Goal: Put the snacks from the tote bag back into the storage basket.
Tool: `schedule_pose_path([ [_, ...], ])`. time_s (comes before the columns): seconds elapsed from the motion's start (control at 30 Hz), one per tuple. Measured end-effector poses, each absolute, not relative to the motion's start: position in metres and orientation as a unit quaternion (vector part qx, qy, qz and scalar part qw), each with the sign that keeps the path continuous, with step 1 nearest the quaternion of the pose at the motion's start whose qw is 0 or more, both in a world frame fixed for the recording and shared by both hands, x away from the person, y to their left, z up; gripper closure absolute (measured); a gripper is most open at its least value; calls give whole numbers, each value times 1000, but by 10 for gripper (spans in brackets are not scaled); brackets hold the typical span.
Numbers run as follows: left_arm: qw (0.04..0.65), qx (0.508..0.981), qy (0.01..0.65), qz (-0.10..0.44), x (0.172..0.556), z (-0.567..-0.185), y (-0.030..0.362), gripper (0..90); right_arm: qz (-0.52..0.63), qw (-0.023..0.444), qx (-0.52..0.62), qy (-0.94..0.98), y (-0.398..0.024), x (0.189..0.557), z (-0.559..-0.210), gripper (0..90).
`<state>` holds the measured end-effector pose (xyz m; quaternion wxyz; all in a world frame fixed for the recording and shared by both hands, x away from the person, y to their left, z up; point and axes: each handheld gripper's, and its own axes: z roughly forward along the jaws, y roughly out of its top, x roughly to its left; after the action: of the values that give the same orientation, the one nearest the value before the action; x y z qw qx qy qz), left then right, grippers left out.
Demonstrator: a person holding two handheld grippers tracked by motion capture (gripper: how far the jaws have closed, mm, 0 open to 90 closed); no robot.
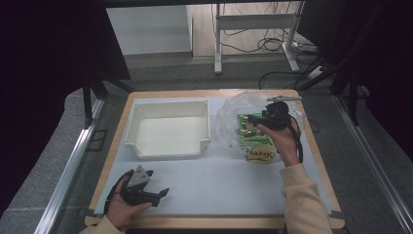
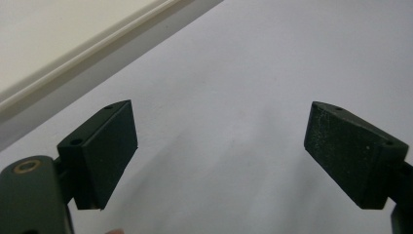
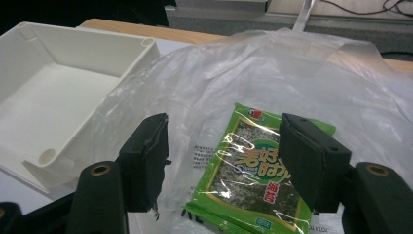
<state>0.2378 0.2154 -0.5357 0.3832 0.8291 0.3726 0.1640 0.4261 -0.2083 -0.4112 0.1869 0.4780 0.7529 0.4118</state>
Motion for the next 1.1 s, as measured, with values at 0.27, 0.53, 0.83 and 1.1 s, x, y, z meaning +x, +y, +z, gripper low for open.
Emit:
schedule_pose_path([
  [0.27, 387, 829, 370, 163, 237, -535, 216, 122, 396, 183, 489, 755, -212, 436, -419, 373],
  [0.53, 388, 828, 370, 164, 237, -535, 216, 123, 374, 178, 498, 762, -215, 446, -429, 374],
  [0.83, 387, 827, 373, 166, 238, -535, 218, 123, 356, 164, 518, 760, -225, 459, -441, 375],
  [1.1, 389, 827, 371, 166, 237, -534, 218, 124, 346, 160, 527, 760, -231, 466, -448, 369],
])
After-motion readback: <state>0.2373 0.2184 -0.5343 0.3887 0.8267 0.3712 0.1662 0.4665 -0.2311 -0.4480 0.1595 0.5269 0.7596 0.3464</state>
